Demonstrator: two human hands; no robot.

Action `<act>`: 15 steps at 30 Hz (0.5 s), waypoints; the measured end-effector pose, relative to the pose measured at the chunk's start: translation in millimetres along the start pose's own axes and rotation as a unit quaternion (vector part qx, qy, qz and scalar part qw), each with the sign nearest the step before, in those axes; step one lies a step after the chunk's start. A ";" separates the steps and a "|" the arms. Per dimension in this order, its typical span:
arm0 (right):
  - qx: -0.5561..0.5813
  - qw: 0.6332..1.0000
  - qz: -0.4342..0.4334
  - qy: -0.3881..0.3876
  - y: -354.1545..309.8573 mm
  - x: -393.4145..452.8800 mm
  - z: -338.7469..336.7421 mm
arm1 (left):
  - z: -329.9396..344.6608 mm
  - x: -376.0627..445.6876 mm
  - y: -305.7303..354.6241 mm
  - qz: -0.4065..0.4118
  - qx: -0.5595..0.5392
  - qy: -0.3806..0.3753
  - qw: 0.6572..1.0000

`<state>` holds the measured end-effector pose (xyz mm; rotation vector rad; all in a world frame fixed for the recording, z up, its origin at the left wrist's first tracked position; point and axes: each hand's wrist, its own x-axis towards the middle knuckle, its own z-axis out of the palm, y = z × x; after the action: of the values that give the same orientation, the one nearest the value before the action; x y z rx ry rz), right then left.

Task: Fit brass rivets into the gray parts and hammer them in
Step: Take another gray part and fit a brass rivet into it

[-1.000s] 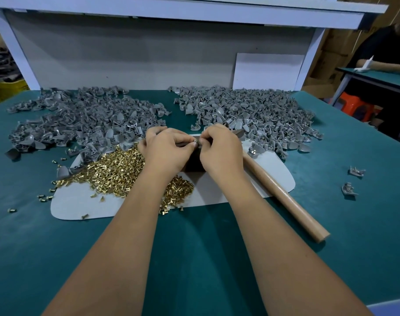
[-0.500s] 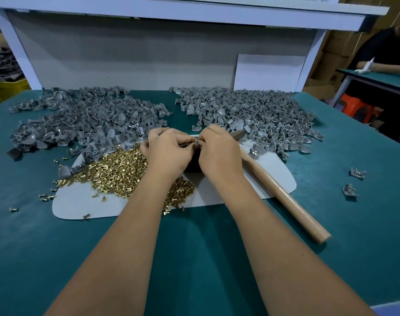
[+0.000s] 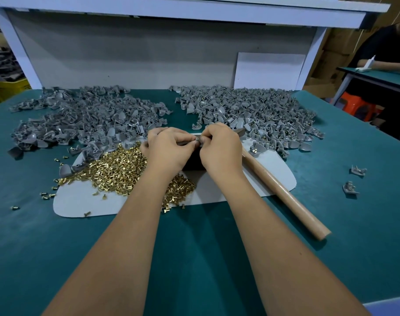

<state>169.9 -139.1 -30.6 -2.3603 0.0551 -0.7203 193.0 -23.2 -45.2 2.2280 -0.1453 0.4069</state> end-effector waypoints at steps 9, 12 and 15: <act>0.107 0.993 0.018 0.035 8.5 -2.6 -3.8 | 0.8 -1.3 -2.4 0.004 -0.065 -0.008 0.998; 0.184 0.977 0.081 0.078 8.2 -1.5 -4.3 | 0.4 -0.9 -0.7 -0.021 -0.052 -0.008 0.998; 0.211 0.969 0.098 0.084 8.9 -0.2 -4.6 | -1.0 -2.3 1.5 -0.029 -0.078 -0.010 0.996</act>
<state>168.7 -148.7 -33.2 -1.8567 0.1883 -0.7501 190.3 -23.4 -44.3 2.0770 -0.1185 0.3303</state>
